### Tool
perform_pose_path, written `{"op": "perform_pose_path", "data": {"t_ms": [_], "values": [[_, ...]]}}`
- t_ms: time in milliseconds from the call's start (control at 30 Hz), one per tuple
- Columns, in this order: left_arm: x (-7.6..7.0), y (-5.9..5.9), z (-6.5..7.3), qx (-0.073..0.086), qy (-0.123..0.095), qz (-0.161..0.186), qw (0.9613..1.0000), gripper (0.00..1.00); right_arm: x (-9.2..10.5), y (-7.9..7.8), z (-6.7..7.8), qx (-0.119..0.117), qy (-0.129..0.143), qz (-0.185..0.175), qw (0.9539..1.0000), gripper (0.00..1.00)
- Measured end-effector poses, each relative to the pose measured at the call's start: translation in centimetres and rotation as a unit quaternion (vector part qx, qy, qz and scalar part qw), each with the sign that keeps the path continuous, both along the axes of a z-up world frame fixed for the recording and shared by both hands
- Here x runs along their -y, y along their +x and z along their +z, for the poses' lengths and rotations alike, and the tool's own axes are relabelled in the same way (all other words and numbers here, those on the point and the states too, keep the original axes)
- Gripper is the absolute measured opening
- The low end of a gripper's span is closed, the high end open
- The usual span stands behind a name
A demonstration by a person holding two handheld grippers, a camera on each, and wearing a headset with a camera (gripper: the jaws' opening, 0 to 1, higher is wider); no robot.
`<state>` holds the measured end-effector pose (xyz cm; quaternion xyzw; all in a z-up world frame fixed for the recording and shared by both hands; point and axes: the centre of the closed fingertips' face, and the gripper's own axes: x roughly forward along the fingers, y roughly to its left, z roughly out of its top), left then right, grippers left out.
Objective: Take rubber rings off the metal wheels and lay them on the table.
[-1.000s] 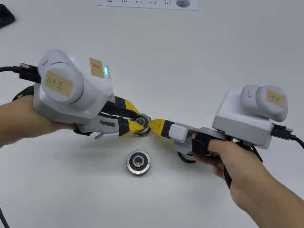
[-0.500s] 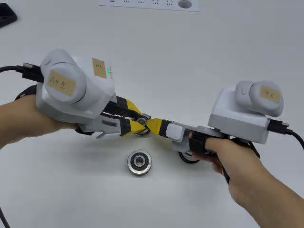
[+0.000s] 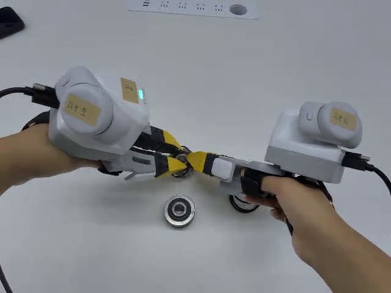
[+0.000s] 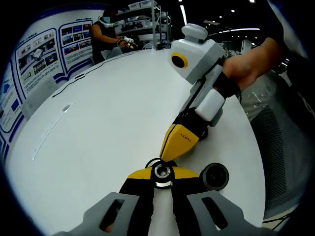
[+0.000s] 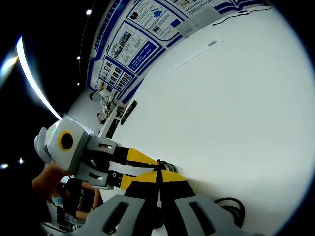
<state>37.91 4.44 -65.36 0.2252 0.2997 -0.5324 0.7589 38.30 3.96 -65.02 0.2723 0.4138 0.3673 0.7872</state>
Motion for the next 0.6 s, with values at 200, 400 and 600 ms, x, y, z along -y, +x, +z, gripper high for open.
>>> {"op": "perform_pose_path", "data": {"t_ms": [200, 400, 600], "values": [[0.03, -0.03, 0.02, 0.003, 0.005, -0.002, 1.0000, 0.13, -0.11, -0.28, 0.17, -0.017, 0.007, -0.009, 0.9998, 0.02], [-0.01, -0.10, 0.04, 0.010, 0.007, -0.004, 0.9999, 0.13, 0.12, -0.47, 0.00, -0.022, 0.001, -0.014, 0.9997, 0.02], [-0.11, 0.15, 0.16, 0.023, 0.018, -0.001, 0.9996, 0.16, 0.01, -0.59, 0.22, -0.028, 0.005, -0.018, 0.9995, 0.02]]}}
